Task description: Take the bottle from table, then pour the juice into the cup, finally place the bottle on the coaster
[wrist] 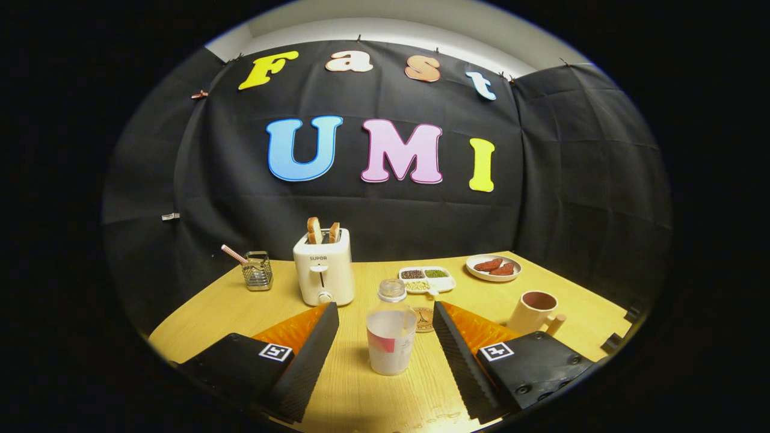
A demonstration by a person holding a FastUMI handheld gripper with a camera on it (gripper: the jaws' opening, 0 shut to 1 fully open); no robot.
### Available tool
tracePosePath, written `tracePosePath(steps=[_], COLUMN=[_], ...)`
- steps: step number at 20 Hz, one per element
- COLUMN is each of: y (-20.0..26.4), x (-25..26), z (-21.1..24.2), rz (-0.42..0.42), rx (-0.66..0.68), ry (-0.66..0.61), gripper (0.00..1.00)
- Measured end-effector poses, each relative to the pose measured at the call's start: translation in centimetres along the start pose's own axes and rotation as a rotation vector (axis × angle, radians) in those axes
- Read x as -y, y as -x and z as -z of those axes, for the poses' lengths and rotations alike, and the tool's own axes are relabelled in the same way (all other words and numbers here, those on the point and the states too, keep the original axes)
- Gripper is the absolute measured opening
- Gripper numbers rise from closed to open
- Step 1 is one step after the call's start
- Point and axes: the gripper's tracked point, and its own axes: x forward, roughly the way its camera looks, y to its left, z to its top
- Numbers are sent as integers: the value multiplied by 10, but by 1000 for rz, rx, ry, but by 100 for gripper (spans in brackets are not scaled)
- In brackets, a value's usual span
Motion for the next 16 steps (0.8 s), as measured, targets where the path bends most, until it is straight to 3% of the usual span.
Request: tracePosePath(steps=[16], y=[-75], x=[9], z=[71], rz=[47], rx=[-77], ry=[74], gripper=[97])
